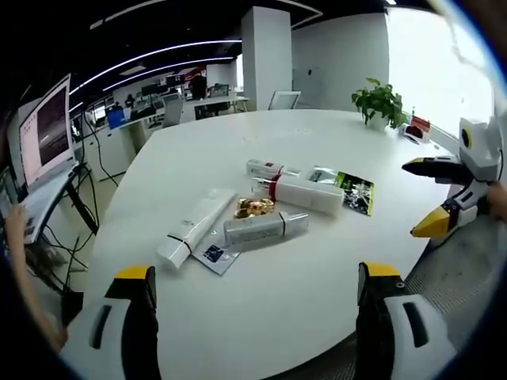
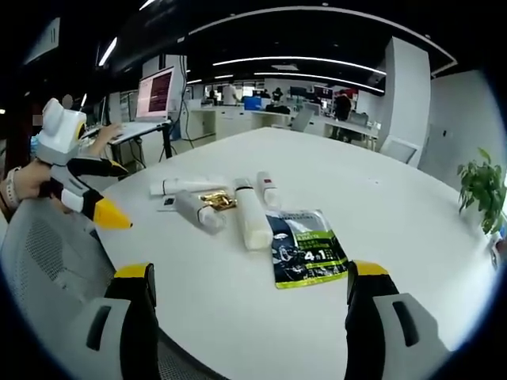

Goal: Arrange the skincare products in the storage area until every visible bottle or jar stands upright without overlapping.

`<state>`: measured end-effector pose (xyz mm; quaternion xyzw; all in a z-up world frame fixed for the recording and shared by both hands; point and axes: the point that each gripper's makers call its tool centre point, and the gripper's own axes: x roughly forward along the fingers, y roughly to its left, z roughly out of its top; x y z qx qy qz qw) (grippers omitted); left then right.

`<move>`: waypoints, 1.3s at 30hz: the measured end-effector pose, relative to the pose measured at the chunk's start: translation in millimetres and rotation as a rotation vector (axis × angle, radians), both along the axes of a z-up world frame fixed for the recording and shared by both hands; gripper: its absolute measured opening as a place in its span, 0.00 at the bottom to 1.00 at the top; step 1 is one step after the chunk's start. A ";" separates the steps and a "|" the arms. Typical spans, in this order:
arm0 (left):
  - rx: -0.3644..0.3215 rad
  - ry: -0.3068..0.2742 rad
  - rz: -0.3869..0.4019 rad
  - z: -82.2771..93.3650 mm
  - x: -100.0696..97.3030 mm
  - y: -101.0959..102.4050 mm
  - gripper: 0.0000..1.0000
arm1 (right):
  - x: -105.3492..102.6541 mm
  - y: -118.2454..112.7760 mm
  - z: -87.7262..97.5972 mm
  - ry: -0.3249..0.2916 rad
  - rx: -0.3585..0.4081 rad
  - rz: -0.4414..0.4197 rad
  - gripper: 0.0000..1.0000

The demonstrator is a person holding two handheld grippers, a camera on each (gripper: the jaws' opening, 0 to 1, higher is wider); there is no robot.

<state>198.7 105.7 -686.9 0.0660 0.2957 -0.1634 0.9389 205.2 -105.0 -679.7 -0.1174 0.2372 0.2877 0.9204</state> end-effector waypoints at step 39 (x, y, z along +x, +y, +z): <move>0.019 -0.008 -0.011 0.1 4.0 2.9 0.99 | 39.3 40.2 14.7 0.123 -0.202 0.339 0.93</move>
